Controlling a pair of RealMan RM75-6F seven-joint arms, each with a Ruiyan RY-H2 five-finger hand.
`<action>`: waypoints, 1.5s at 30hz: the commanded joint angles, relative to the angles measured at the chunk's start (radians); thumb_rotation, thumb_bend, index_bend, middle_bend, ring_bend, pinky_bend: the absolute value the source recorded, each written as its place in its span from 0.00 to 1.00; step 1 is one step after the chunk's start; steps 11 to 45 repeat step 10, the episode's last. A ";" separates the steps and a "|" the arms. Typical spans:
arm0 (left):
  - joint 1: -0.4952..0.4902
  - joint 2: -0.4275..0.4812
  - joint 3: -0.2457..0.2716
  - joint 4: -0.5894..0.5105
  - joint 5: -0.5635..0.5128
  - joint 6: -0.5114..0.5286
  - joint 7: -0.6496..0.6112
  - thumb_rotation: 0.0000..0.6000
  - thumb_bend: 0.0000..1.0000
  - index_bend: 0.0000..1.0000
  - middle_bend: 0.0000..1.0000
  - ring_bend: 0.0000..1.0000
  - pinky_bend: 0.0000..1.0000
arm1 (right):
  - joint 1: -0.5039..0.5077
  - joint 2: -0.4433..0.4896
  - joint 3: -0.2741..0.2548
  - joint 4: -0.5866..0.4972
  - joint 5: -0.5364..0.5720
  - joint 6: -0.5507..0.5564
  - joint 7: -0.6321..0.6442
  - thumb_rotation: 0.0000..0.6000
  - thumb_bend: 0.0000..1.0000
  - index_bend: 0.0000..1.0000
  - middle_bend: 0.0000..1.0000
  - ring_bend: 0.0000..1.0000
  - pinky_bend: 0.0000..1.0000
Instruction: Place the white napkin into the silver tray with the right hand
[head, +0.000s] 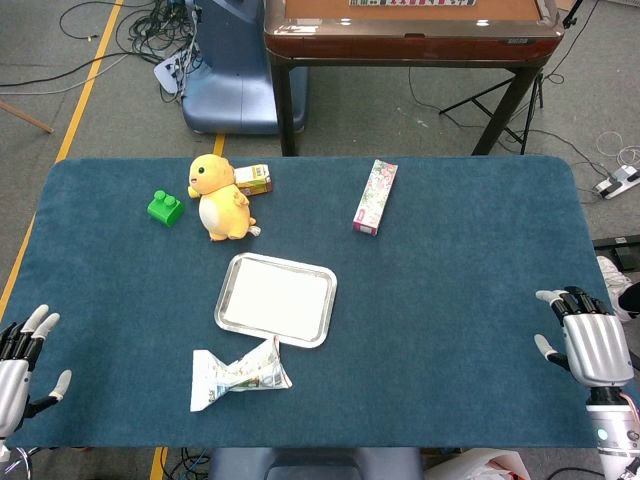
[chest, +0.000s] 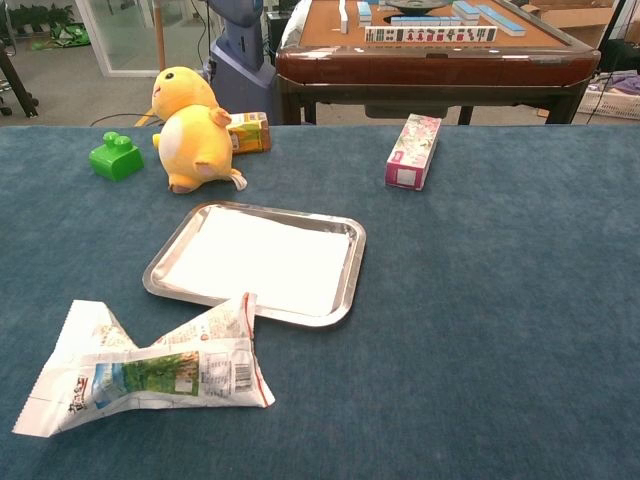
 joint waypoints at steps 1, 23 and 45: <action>-0.003 0.000 0.001 -0.001 0.001 -0.003 0.001 1.00 0.34 0.02 0.02 0.04 0.02 | -0.004 -0.001 0.003 0.001 -0.002 -0.005 0.001 1.00 0.24 0.30 0.34 0.21 0.36; -0.005 -0.007 0.009 -0.002 0.001 -0.008 0.005 1.00 0.34 0.02 0.02 0.04 0.02 | 0.001 0.000 -0.001 0.024 -0.049 -0.045 0.028 1.00 0.24 0.30 0.34 0.21 0.36; -0.005 -0.007 0.009 -0.002 0.001 -0.008 0.005 1.00 0.34 0.02 0.02 0.04 0.02 | 0.001 0.000 -0.001 0.024 -0.049 -0.045 0.028 1.00 0.24 0.30 0.34 0.21 0.36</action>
